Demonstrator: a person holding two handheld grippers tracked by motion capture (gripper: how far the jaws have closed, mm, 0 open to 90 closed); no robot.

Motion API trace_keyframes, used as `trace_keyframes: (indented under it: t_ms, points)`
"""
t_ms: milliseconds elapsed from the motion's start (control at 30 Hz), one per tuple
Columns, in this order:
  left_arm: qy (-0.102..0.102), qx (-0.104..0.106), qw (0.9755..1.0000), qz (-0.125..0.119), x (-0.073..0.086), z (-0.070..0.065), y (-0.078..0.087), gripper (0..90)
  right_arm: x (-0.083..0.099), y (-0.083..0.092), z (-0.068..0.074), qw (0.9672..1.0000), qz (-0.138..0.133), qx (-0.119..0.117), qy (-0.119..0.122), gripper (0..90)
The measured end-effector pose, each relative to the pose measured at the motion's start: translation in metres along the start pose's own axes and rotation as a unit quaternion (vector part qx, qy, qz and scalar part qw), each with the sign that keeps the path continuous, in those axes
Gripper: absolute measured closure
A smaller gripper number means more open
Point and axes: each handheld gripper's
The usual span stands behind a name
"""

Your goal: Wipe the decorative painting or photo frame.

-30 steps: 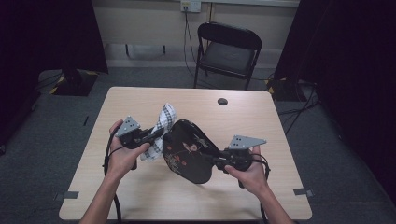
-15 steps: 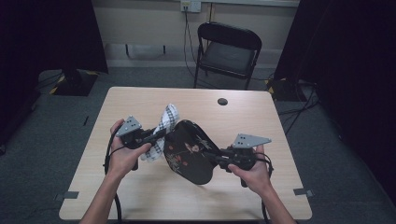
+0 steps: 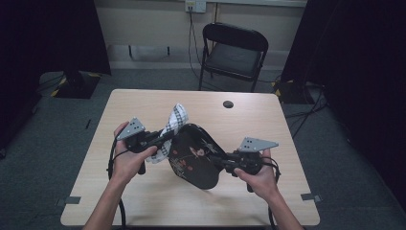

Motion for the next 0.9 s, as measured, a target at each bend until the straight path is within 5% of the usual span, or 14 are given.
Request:
trace_keyframes:
  t_ms: [100,333,433,567,900]
  points:
    - [0.019,-0.004,0.9998,0.0,0.005,0.008,-0.001,78.5,0.0,0.0,0.0,1.0,-0.001,0.0,-0.001,81.0]
    - [0.036,-0.025,0.998,0.046,0.015,0.027,0.003,78.6,0.0,0.0,-0.001,1.0,-0.002,0.0,-0.001,81.1]
    - [0.037,-0.032,0.9981,0.038,0.015,0.023,0.003,78.7,0.0,0.0,-0.001,1.0,-0.002,0.0,-0.001,81.1]
    - [0.055,-0.006,0.9984,0.012,0.01,0.016,0.004,78.6,0.0,0.0,-0.001,1.0,-0.002,0.001,-0.001,81.1]
    - [0.058,-0.037,0.9971,0.033,0.021,0.03,-0.001,78.5,0.001,-0.001,-0.001,1.0,-0.003,0.001,0.0,81.1]
Point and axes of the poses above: each handheld gripper's, and its own axes: y roughly backward along the jaws, x roughly out of its underside, z roughly to its left, and after that the axes turned 10 degrees about y, right-handed
